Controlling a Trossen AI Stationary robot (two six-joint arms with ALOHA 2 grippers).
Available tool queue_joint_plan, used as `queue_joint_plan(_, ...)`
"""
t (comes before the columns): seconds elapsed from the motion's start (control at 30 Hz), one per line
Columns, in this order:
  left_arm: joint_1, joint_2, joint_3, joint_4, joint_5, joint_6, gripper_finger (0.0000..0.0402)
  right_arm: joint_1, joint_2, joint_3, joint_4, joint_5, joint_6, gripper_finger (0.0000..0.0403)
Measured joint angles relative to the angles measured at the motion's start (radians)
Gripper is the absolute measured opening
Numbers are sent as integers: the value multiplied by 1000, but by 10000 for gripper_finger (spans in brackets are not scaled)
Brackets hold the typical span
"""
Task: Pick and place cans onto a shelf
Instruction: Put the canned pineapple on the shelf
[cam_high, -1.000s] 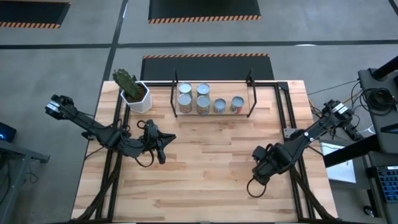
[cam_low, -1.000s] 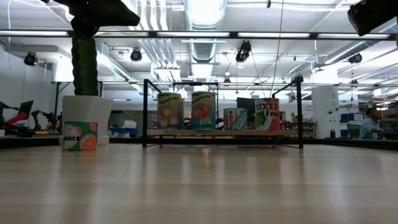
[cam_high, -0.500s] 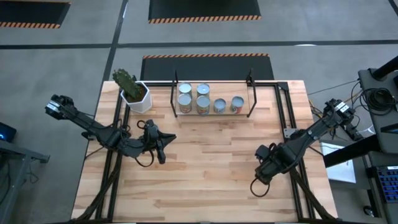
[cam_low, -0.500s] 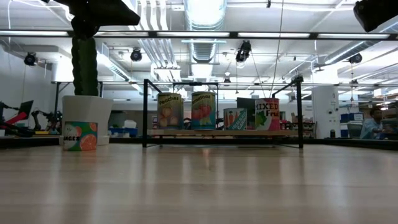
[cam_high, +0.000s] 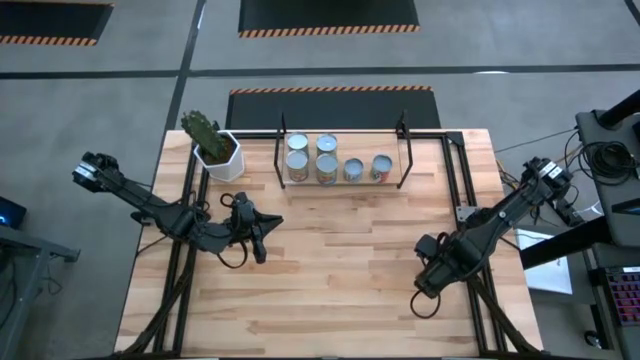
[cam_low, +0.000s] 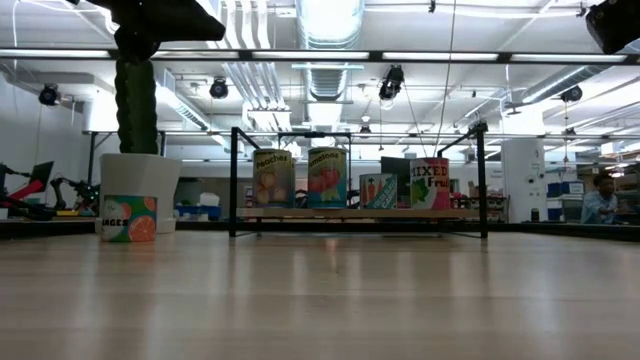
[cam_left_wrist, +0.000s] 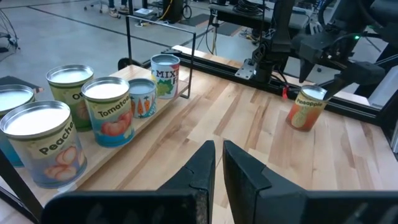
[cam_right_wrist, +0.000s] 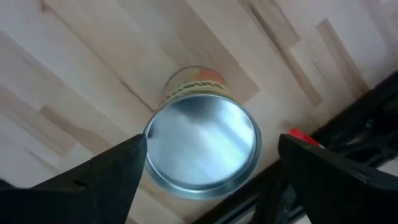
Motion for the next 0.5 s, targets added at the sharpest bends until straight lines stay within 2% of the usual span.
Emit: queue_joint_plan(0.5,0,0,0,5,0,4,13,0,-6,-14,10,0,-4,354)
